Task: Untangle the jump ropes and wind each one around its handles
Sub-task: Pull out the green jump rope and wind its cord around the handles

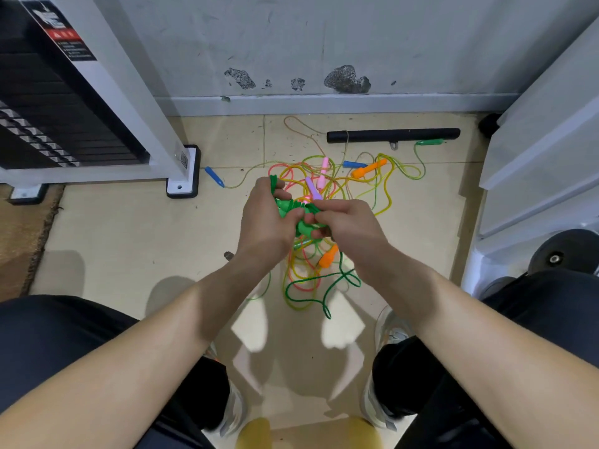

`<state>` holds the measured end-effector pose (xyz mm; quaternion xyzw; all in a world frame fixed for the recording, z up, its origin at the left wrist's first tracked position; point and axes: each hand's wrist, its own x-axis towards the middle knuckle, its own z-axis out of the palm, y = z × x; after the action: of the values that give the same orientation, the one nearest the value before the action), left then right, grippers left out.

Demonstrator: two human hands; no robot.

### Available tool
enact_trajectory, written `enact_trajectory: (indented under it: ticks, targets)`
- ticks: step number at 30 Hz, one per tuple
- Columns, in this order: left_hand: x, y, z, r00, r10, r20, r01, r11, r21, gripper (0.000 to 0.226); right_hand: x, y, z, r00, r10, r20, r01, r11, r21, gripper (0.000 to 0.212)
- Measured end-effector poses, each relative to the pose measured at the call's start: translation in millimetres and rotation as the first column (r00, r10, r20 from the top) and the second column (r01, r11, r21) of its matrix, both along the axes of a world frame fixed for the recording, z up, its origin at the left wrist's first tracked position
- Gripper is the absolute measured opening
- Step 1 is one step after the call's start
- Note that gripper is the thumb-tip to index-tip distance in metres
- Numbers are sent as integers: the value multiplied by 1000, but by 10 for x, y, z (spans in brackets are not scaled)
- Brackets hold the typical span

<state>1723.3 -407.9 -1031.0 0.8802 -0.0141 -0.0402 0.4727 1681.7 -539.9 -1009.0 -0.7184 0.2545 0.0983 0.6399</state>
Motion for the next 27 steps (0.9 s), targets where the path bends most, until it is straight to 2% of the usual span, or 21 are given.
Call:
enact_trajectory:
  ticks: [2, 4, 7, 12, 15, 17, 19, 22, 24, 26, 27]
  targets:
    - [-13, -30, -10, 994, 98, -40, -102, 990, -99, 42, -75, 84, -44, 985, 81, 154, -47, 977, -209, 26]
    - [3, -53, -10, 973, 187, -136, -213, 954, -212, 42, -133, 171, -154, 942, 162, 293, -35, 918, -395, 30]
    - [39, -73, 40, 908, 244, -340, -377, 831, -409, 43, -174, 225, -288, 861, 286, 421, 37, 790, -612, 35]
    - [85, -40, 77, 809, 141, -571, -499, 679, -539, 32, -124, 140, -324, 767, 413, 492, 90, 690, -719, 27]
    - [123, 35, 99, 789, 42, -613, -485, 653, -581, 33, -129, 131, -345, 728, 467, 501, 111, 641, -759, 24]
    - [116, 55, 101, 808, -4, -590, -440, 663, -606, 30, -126, 124, -360, 727, 470, 501, 111, 639, -761, 21]
    - [131, 68, 96, 824, 19, -566, -432, 668, -606, 37, -125, 122, -381, 734, 449, 510, 123, 650, -750, 16]
    - [229, 127, 94, 830, 80, -552, -463, 650, -602, 44, -172, 170, -329, 823, 286, 492, 128, 749, -650, 17]
    - [304, 180, 90, 828, 74, -556, -470, 632, -616, 40, -189, 193, -261, 942, 180, 285, -12, 863, -506, 28]
    - [345, 216, 99, 832, 45, -553, -452, 633, -628, 37, -170, 168, -204, 976, 206, 75, -181, 950, -253, 38]
    - [357, 226, 109, 836, 33, -548, -440, 636, -634, 36, -149, 125, -188, 970, 240, 40, -234, 965, -120, 41]
